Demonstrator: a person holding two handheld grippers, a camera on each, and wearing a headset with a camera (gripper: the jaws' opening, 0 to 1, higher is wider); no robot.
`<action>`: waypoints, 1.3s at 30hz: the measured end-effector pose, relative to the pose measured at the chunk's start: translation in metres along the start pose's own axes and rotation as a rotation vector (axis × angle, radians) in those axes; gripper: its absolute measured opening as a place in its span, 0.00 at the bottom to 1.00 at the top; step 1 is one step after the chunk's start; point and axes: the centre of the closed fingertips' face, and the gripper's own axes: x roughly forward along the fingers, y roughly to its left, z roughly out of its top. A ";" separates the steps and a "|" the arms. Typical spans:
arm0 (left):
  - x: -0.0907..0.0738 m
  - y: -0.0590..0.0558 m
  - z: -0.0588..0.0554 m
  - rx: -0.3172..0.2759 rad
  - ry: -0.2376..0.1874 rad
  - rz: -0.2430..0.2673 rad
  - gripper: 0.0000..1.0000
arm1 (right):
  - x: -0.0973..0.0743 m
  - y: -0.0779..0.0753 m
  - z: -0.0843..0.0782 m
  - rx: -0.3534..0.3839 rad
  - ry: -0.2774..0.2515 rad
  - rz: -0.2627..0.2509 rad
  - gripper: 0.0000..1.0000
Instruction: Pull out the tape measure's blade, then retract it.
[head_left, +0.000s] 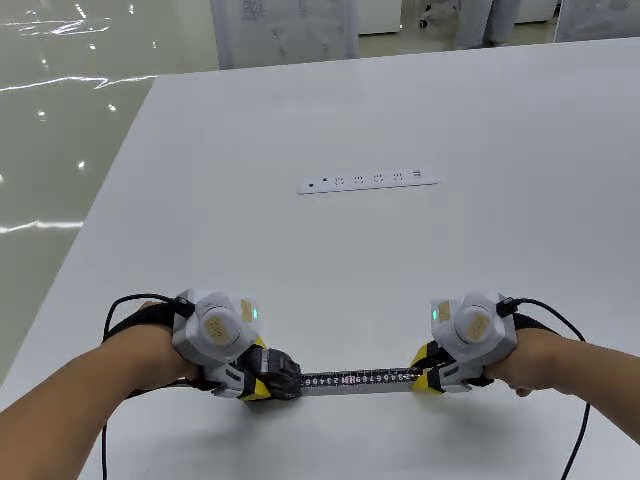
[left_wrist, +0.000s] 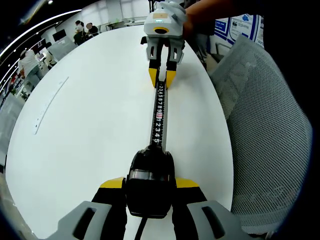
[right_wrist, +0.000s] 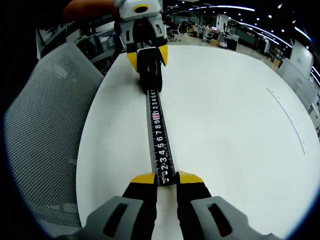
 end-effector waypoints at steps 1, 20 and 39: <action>0.000 0.000 0.000 0.000 0.000 0.000 0.31 | 0.000 0.000 0.000 0.000 0.000 0.000 0.09; 0.000 0.000 -0.001 0.002 0.001 0.001 0.31 | -0.005 0.000 -0.006 0.019 0.002 -0.007 0.09; 0.000 0.000 0.000 -0.002 0.001 0.006 0.31 | -0.010 -0.002 -0.014 0.016 0.017 -0.006 0.09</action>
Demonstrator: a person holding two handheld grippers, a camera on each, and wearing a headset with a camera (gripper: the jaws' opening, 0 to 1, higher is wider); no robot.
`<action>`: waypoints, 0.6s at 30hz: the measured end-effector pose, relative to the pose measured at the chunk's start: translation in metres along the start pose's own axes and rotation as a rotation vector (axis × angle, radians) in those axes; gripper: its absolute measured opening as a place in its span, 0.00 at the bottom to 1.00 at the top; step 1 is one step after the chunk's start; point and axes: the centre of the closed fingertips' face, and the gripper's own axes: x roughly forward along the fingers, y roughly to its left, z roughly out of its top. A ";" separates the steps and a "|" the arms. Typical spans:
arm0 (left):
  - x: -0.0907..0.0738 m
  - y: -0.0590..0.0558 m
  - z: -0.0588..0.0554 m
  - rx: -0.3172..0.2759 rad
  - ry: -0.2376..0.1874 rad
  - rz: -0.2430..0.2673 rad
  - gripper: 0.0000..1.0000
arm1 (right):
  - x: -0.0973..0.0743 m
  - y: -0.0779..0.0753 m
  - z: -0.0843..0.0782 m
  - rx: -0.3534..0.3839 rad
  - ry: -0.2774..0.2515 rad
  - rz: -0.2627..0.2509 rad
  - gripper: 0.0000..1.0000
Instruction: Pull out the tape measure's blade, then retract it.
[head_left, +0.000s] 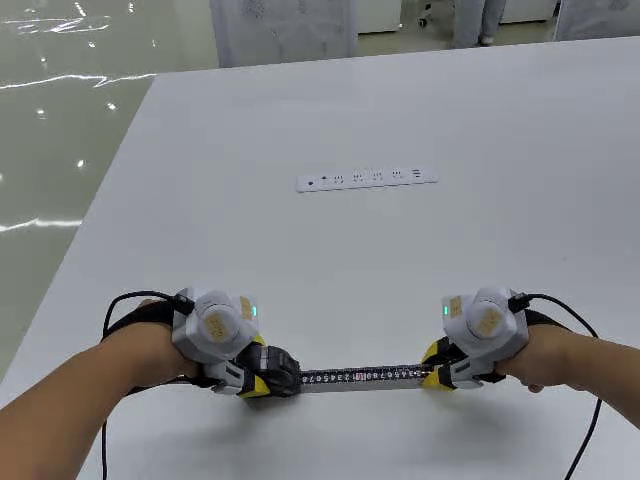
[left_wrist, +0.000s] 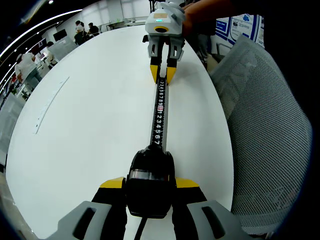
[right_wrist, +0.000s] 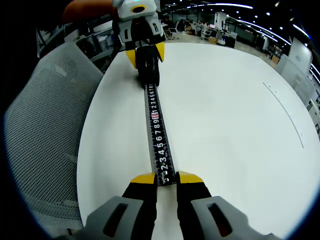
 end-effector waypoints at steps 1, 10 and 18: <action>0.000 0.000 0.000 0.003 0.000 -0.001 0.31 | 0.000 0.000 -0.001 0.000 0.000 0.000 0.09; 0.000 0.000 0.000 0.008 0.009 -0.005 0.30 | -0.003 -0.002 -0.004 0.004 -0.002 -0.002 0.09; 0.000 0.000 0.000 0.004 0.005 -0.003 0.31 | -0.005 -0.003 -0.006 -0.003 0.007 0.000 0.09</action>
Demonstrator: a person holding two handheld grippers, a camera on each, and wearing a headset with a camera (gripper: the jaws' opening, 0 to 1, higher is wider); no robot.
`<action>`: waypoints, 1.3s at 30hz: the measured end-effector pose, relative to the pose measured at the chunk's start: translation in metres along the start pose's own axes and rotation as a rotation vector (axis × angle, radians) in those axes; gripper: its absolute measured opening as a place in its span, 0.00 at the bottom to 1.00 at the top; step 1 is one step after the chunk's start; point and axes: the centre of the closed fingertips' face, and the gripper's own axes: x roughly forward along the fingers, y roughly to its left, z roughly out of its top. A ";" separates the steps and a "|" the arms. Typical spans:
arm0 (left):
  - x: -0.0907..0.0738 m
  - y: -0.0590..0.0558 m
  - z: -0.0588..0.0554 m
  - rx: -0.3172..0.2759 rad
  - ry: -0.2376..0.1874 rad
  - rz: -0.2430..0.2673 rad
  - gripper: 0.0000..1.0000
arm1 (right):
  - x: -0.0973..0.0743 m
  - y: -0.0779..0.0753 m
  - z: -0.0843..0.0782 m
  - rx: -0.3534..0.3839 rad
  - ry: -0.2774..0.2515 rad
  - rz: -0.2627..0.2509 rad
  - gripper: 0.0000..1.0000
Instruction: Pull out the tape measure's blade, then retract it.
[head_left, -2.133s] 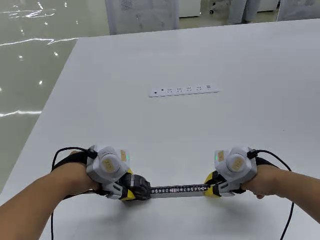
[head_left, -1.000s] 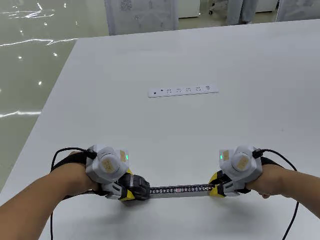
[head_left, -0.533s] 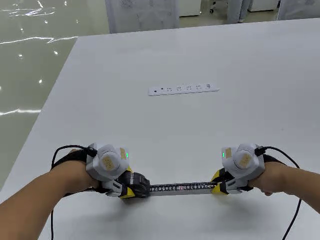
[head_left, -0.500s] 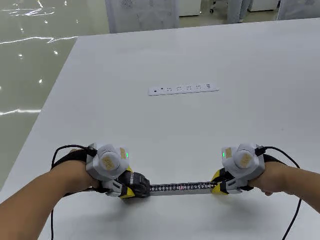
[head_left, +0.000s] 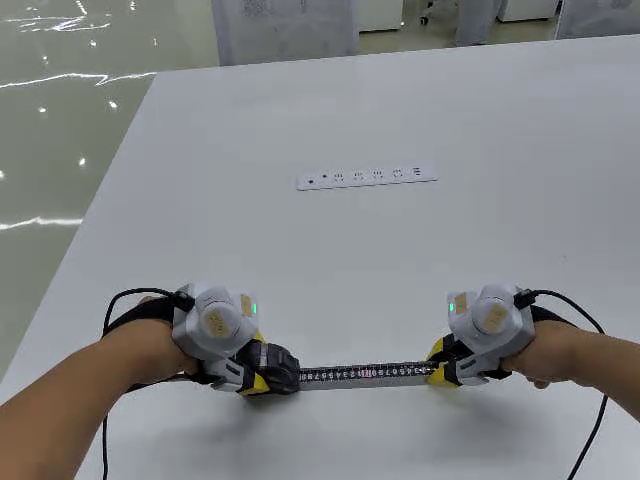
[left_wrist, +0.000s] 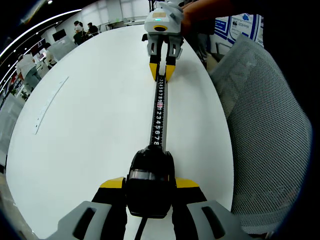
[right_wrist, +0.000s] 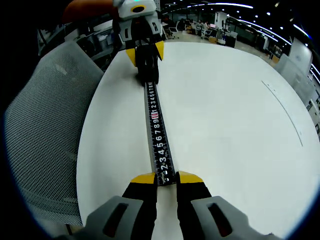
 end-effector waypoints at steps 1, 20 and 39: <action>0.000 0.000 0.000 0.000 0.000 0.000 0.31 | 0.000 0.000 0.000 0.001 0.000 0.000 0.09; 0.000 0.000 0.001 -0.006 -0.007 0.006 0.31 | -0.006 -0.001 -0.008 0.004 0.012 -0.005 0.09; 0.000 0.001 0.000 -0.013 -0.011 0.004 0.31 | -0.012 -0.002 -0.017 -0.002 0.026 -0.001 0.09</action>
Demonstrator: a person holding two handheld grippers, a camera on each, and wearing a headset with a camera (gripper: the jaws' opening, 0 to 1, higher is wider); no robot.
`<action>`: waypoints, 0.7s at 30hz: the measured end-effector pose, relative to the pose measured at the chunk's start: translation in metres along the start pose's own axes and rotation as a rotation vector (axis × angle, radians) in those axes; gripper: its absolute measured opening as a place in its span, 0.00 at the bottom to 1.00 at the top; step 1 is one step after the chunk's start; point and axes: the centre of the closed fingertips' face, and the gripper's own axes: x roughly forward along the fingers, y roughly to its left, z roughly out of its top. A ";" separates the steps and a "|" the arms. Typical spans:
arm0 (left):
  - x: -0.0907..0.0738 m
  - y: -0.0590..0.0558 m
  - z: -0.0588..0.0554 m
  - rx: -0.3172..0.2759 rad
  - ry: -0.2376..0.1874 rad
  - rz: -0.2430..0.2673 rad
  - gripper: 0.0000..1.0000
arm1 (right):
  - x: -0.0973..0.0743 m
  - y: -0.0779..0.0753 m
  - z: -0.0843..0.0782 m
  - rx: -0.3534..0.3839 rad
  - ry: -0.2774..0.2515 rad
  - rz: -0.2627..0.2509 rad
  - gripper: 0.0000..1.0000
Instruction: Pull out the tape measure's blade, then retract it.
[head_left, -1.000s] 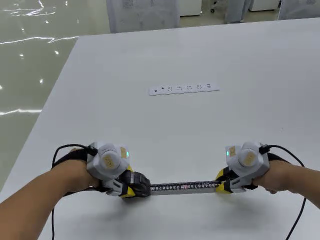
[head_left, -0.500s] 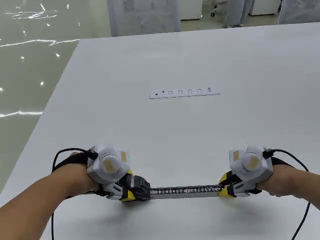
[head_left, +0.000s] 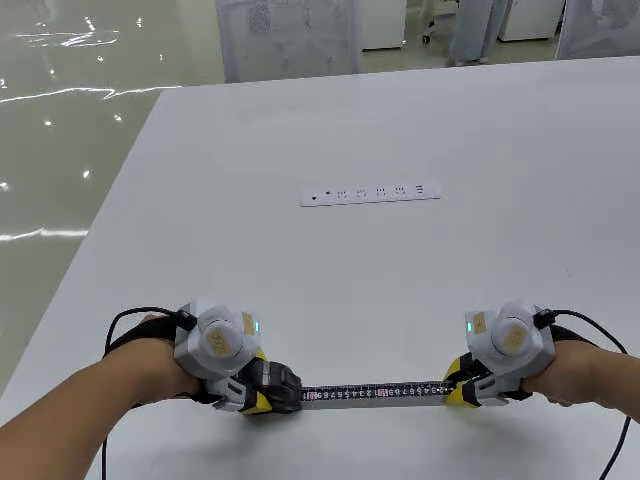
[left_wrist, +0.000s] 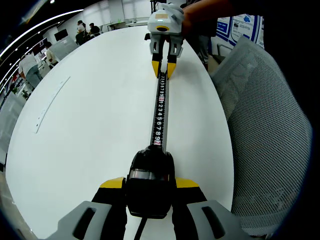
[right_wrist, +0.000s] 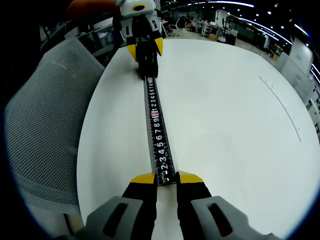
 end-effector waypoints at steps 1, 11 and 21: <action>0.000 0.000 0.000 -0.001 0.000 0.000 0.31 | -0.001 0.000 -0.001 0.002 0.002 0.000 0.10; 0.000 0.000 0.000 0.001 0.001 0.001 0.31 | -0.004 0.000 -0.006 0.006 0.006 -0.002 0.10; 0.000 -0.001 0.000 -0.001 0.000 0.005 0.31 | -0.007 -0.002 -0.012 0.010 0.015 -0.001 0.10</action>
